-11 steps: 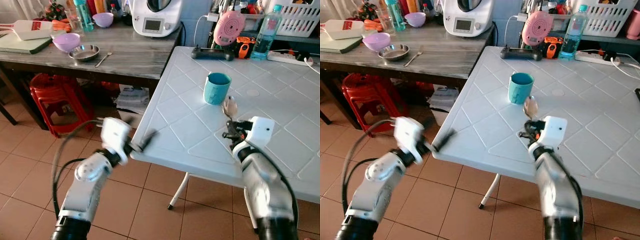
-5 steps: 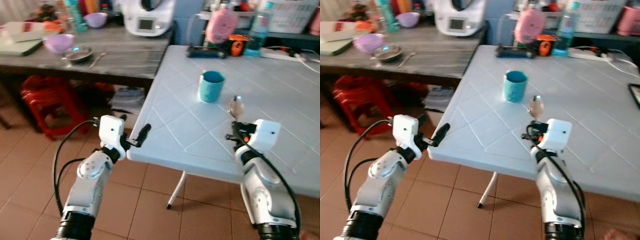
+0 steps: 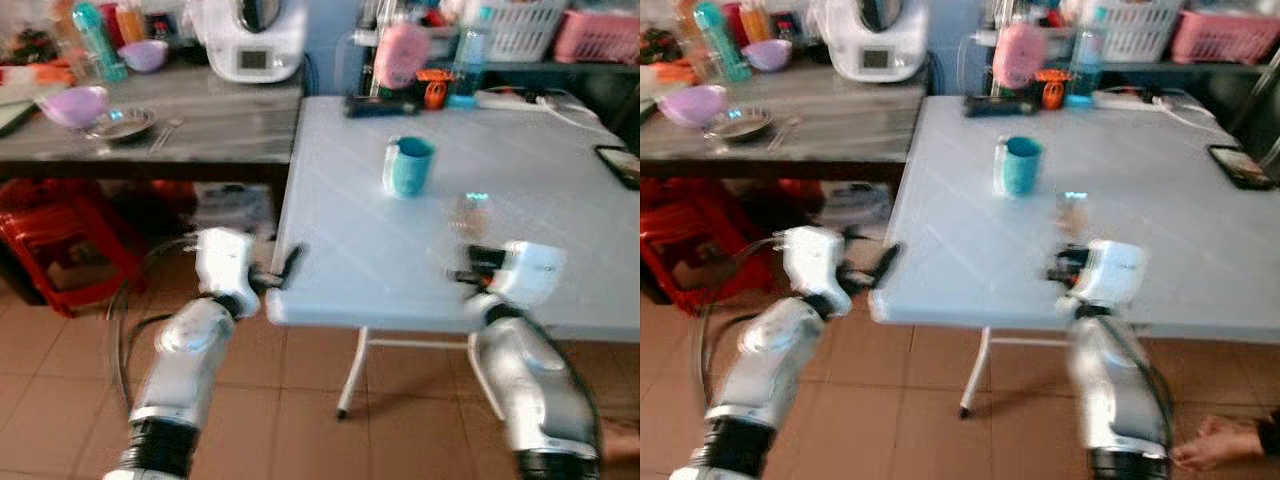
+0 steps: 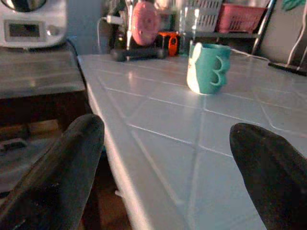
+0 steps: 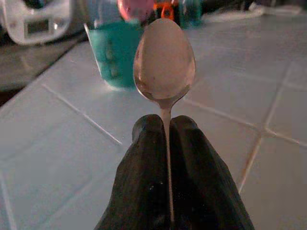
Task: Setting the table
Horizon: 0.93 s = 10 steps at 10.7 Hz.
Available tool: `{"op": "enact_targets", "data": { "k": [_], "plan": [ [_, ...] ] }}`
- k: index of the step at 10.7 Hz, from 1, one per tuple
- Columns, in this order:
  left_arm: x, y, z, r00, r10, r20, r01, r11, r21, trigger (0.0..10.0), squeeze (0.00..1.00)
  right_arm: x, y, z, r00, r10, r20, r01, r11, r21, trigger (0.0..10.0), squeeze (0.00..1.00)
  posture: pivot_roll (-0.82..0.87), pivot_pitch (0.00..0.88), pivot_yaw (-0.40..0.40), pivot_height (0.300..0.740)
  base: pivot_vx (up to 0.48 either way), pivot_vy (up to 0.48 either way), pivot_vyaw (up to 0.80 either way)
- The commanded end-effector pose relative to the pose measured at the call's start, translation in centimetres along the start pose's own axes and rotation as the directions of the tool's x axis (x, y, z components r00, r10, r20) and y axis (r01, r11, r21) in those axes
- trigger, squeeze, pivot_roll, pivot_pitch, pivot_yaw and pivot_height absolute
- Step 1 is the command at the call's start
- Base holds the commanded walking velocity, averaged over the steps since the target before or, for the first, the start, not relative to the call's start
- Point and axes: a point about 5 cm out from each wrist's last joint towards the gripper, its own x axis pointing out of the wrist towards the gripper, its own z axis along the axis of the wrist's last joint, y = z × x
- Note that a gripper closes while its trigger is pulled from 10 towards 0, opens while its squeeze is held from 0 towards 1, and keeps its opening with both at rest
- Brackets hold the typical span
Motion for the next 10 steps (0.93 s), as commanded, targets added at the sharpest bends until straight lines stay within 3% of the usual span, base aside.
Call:
{"op": "enact_targets", "data": {
  "k": [1, 10],
  "plan": [
    [-0.21, 1.09, 0.36, 0.999, 0.032, 0.005, -0.032, 0.999, 0.029, 10.0, 0.00, -0.05, 0.78, 0.22, 1.000, 0.017, 0.020, -0.017, 1.000, 0.009, 10.0, 0.00, 0.00, 0.000, 0.031, 0.740, 0.000, 0.480, 0.00],
    [0.02, 0.94, 0.18, 0.999, 0.036, 0.008, -0.036, 0.999, 0.032, 10.0, 0.00, 0.06, 0.43, 0.46, 0.999, -0.001, 0.042, 0.001, 1.000, -0.003, 10.0, 0.00, -0.01, 0.000, 0.031, 0.740, 0.000, 0.480, 0.00]
  ]
}}
